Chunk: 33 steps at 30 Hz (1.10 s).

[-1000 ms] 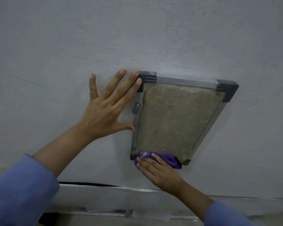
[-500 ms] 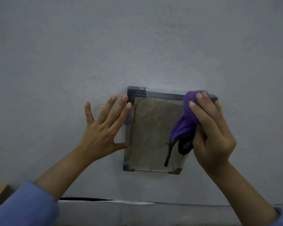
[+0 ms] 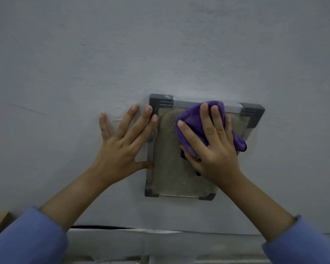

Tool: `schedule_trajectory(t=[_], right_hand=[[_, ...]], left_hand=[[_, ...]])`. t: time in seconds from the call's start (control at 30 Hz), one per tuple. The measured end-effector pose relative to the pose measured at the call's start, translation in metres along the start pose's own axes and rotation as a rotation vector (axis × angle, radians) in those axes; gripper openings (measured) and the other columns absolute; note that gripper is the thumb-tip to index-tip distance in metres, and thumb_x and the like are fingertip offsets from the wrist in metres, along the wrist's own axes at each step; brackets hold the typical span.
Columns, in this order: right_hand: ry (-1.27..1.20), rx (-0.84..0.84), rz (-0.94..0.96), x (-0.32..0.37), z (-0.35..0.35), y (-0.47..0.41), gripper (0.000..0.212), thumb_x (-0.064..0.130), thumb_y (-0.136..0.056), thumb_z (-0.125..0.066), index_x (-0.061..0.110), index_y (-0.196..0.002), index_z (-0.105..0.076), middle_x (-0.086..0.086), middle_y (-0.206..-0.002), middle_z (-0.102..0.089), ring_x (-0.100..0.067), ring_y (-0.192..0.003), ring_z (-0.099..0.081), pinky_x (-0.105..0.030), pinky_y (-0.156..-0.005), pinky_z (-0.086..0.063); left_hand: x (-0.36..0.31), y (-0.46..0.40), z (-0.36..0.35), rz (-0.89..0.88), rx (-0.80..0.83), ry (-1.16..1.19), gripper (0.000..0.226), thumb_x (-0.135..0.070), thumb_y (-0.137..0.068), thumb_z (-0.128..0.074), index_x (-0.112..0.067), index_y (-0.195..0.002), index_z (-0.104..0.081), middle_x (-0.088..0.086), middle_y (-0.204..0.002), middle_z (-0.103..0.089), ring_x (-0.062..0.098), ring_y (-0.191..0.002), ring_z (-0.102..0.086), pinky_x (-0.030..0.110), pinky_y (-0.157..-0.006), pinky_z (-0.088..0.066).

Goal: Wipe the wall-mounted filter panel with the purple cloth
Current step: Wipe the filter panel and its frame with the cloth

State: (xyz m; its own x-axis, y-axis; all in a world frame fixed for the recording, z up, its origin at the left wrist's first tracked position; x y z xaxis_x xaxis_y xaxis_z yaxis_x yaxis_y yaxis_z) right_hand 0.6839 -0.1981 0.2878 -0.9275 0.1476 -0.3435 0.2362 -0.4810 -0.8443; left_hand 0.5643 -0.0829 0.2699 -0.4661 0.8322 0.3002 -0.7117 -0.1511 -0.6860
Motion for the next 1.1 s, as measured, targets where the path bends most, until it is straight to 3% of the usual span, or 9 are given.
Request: schedule_trajectory(t=[0.17,0.33,0.57,0.77,0.93,1.1], right_hand=[[-0.045,-0.059,0.014,0.005,-0.002,0.008,0.044,0.012,-0.096,-0.058,0.014,-0.137,-0.045,-0.020,-0.143,-0.032,-0.031,-0.140,-0.024,-0.050,-0.116,-0.021],[-0.030,-0.012,0.129,0.023,-0.013,0.034,0.042,0.013,-0.096,-0.058,0.016,-0.136,-0.047,-0.014,-0.143,-0.038,-0.028,-0.137,-0.034,-0.045,-0.115,-0.026],[-0.049,0.054,0.214,0.035,-0.028,0.063,0.042,0.012,-0.098,-0.047,0.016,-0.140,-0.046,-0.011,-0.148,-0.038,-0.023,-0.139,-0.034,-0.040,-0.116,-0.022],[-0.068,0.218,0.380,0.050,-0.049,0.106,0.043,0.009,-0.099,-0.039,0.013,-0.141,-0.044,-0.009,-0.148,-0.039,-0.021,-0.138,-0.036,-0.037,-0.115,-0.024],[-0.106,0.254,0.386,0.057,-0.059,0.128,0.042,0.008,-0.100,-0.032,0.012,-0.139,-0.047,-0.009,-0.147,-0.040,-0.020,-0.135,-0.041,-0.037,-0.116,-0.022],[-0.117,0.396,0.466,0.075,-0.071,0.168,0.043,0.008,-0.100,-0.027,0.010,-0.136,-0.050,-0.009,-0.146,-0.041,-0.021,-0.133,-0.043,-0.038,-0.113,-0.027]], left_hand=[[0.001,-0.001,0.000,0.002,-0.007,0.014,0.137,-0.063,-0.052,-0.078,-0.019,-0.152,0.006,-0.003,-0.158,0.016,0.021,-0.146,0.007,0.065,-0.105,0.009],[0.002,-0.003,0.000,-0.001,-0.022,0.018,0.135,-0.063,-0.054,-0.077,-0.019,-0.152,0.005,-0.003,-0.159,0.016,0.021,-0.146,0.006,0.062,-0.106,0.013],[0.001,-0.001,0.000,0.002,-0.015,-0.009,0.137,-0.064,-0.053,-0.078,-0.018,-0.152,0.005,-0.003,-0.158,0.016,0.021,-0.146,0.007,0.066,-0.105,0.007],[-0.002,0.005,-0.003,0.044,-0.006,-0.107,0.135,-0.067,-0.054,-0.075,-0.016,-0.152,0.003,0.000,-0.159,0.015,0.025,-0.146,0.011,0.071,-0.099,-0.004],[-0.017,0.027,-0.021,0.016,0.050,-0.149,0.136,-0.067,-0.053,-0.073,-0.016,-0.152,0.005,0.002,-0.159,0.016,0.028,-0.145,0.015,0.062,-0.105,0.017],[-0.029,0.046,-0.035,0.002,0.091,-0.157,0.126,-0.067,-0.060,-0.065,-0.016,-0.152,0.003,0.003,-0.159,0.014,0.027,-0.145,0.012,0.063,-0.106,0.014]])
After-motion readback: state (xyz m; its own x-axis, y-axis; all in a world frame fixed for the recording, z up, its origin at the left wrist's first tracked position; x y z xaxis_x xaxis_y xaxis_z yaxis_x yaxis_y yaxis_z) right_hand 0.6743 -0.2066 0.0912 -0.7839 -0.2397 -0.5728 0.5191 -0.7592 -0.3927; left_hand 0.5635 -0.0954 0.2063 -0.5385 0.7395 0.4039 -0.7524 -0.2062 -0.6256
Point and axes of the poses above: each hand's wrist, its own y-axis away from the middle knuckle, its own z-axis out of the back of the hand, x = y × z, the point moved 8 cm from there along -y, towards the middle knuckle
